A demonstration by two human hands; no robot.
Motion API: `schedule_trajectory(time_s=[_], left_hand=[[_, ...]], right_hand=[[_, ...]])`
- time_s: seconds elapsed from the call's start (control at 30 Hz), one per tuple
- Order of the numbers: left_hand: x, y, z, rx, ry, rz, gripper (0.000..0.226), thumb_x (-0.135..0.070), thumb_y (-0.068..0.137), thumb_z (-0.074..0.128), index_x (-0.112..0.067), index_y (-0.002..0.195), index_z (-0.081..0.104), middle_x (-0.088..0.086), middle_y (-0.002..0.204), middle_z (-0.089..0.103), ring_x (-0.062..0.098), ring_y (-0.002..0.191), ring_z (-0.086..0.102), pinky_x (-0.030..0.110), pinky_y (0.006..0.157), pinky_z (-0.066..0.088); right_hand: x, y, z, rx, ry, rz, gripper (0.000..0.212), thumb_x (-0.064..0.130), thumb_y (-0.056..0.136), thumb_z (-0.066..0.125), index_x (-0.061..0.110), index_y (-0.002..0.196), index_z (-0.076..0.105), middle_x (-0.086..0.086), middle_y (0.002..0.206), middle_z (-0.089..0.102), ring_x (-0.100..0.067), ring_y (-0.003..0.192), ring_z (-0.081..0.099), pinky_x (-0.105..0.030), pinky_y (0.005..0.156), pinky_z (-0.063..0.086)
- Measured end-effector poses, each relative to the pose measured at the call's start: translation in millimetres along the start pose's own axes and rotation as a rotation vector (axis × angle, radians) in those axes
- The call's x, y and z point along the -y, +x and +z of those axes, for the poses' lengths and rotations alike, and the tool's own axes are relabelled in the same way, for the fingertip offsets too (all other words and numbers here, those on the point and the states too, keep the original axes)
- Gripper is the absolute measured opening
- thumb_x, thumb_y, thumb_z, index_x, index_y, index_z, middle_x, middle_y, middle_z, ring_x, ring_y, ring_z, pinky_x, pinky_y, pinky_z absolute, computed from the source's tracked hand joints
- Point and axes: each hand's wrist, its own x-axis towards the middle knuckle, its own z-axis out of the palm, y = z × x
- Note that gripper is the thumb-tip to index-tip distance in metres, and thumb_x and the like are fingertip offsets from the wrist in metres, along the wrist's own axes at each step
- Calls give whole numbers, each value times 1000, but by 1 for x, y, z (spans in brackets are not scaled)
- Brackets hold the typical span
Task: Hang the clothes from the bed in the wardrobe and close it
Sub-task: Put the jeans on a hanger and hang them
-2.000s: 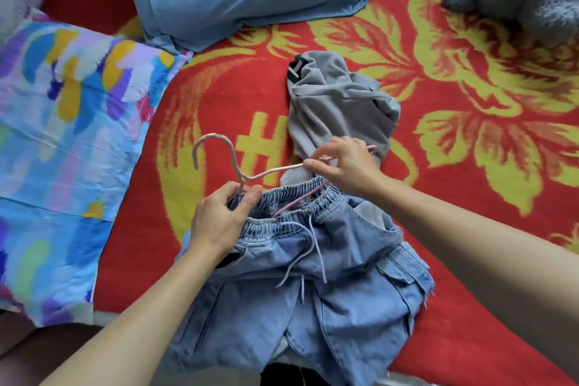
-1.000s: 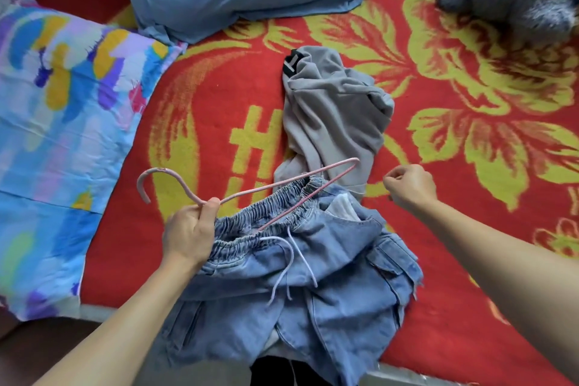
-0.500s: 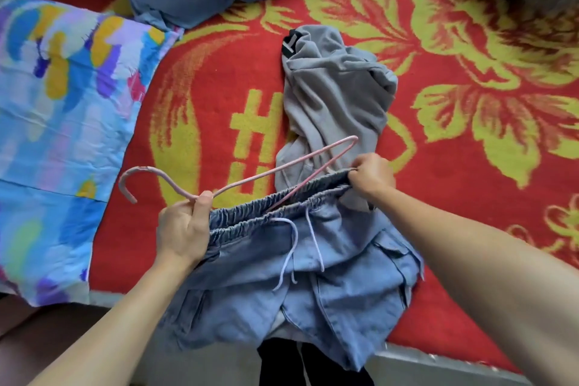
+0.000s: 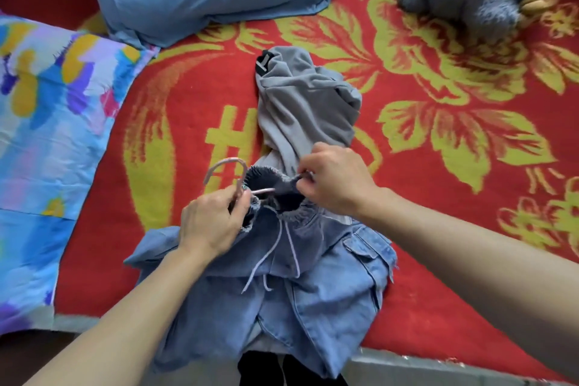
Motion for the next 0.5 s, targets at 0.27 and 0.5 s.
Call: schedule_trajectory(time_s=[0.27, 0.5], left_hand=[[2, 10, -24, 26, -224, 147, 13, -37, 82, 38, -30, 72, 43, -11, 65, 47, 24, 65, 45, 40, 58, 40], [36, -4, -34, 30, -153, 43, 30, -27, 75, 32, -16, 82, 59, 1, 79, 60, 29, 75, 54, 40, 64, 43]], right_hand=[[5, -8, 44, -140, -194, -172, 46, 49, 80, 59, 25, 119, 59, -1, 97, 64, -26, 87, 58, -39, 70, 47], [-19, -2, 34, -82, -213, -230, 40, 52, 88, 43, 22, 78, 67, 2, 87, 63, -27, 82, 59, -36, 63, 44]])
